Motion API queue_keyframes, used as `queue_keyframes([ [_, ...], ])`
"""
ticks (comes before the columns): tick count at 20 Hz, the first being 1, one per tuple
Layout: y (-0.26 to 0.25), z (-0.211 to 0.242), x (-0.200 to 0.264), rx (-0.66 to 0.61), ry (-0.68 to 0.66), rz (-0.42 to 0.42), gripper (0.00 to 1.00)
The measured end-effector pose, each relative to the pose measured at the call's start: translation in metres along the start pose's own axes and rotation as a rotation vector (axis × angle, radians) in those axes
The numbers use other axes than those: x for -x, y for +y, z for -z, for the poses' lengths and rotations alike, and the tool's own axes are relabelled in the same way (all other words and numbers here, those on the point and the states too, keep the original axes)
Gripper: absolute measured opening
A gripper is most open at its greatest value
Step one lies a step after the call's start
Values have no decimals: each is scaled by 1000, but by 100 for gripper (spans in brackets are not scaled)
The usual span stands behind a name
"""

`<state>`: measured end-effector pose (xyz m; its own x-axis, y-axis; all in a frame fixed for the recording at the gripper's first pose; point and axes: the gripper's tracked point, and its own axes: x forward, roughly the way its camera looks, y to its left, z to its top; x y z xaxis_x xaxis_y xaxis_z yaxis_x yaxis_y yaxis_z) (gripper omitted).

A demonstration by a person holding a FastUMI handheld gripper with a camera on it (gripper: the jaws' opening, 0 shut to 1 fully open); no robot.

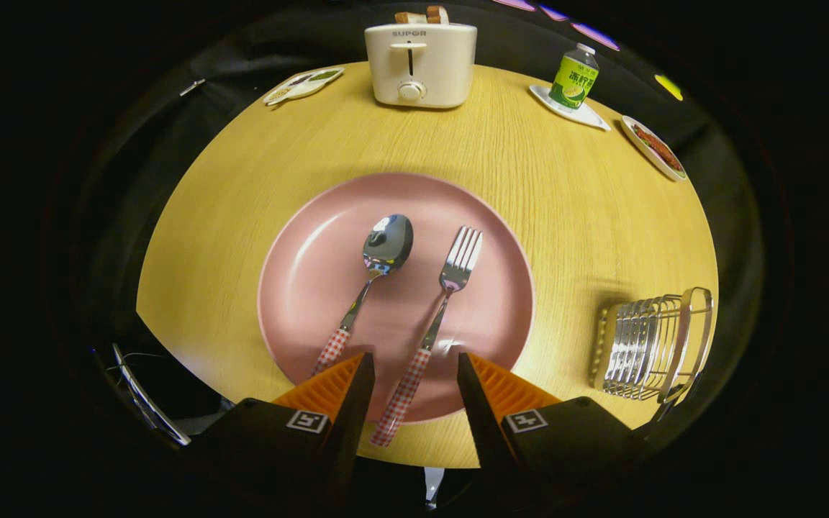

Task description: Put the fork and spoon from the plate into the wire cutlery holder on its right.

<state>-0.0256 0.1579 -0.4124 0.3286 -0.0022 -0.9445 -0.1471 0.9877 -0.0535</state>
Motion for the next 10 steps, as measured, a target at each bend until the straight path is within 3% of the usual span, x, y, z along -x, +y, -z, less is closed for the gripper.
queue_keyframes([
  [1,-1,3,-3,-14,19,0,69],
  [7,1,2,-5,-105,77,-44,20],
  [10,-4,-1,-3,-95,79,-65,14],
])
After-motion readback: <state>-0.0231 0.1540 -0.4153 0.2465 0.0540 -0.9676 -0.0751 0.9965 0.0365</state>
